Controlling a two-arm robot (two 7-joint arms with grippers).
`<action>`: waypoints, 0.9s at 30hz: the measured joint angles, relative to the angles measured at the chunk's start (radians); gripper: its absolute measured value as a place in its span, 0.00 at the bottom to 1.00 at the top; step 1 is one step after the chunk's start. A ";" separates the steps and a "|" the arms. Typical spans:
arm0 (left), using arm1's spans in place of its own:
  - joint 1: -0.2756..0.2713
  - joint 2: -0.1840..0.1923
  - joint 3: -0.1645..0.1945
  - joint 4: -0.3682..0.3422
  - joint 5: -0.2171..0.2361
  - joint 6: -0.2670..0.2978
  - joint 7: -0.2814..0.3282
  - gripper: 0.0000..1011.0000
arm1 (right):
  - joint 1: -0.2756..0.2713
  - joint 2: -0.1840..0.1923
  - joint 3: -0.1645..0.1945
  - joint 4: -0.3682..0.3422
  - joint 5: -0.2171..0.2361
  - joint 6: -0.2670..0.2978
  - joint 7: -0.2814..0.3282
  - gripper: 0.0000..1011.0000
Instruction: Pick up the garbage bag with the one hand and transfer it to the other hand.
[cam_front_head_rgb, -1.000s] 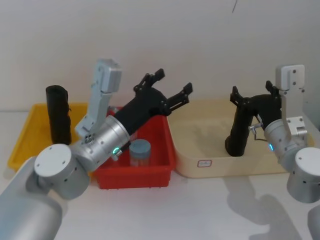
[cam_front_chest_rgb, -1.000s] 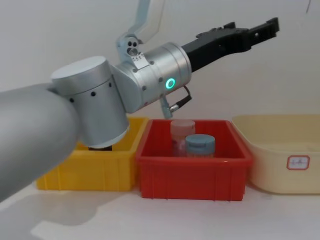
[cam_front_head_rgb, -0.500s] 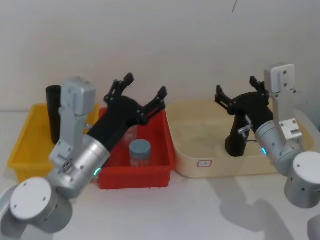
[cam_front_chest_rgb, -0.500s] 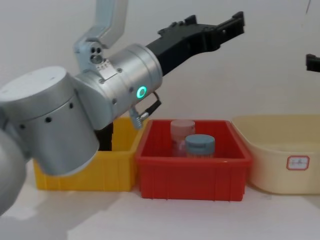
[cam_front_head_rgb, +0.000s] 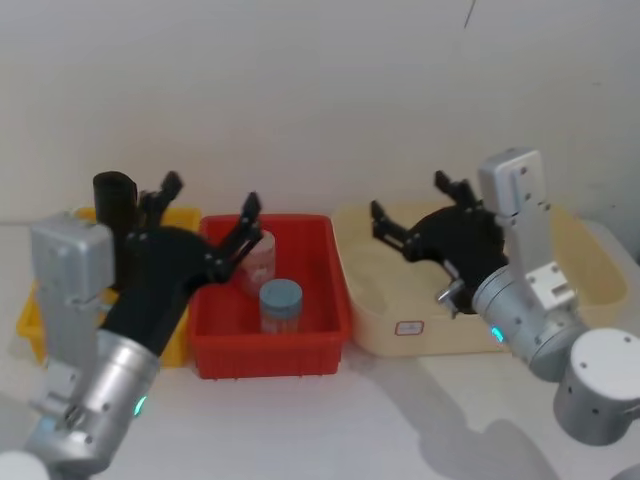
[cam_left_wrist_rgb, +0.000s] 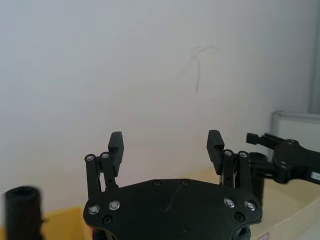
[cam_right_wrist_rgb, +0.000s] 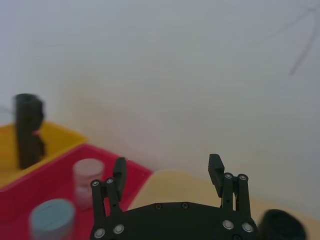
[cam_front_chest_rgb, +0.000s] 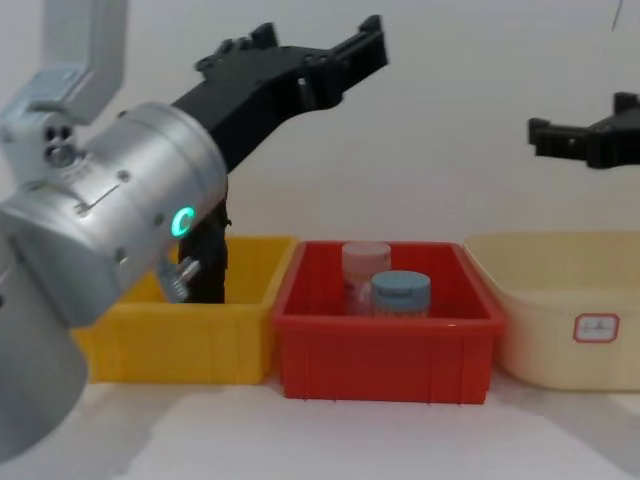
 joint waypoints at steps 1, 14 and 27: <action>0.024 0.004 -0.008 -0.021 0.007 -0.005 0.016 0.99 | -0.007 0.003 -0.009 -0.009 0.002 0.004 0.014 0.99; 0.131 0.022 -0.048 -0.113 0.033 -0.023 0.080 0.99 | -0.047 0.035 -0.088 -0.062 0.029 0.034 0.115 0.99; 0.173 0.029 -0.065 -0.148 0.043 -0.029 0.106 0.99 | -0.051 0.040 -0.141 -0.067 0.072 0.090 0.179 0.99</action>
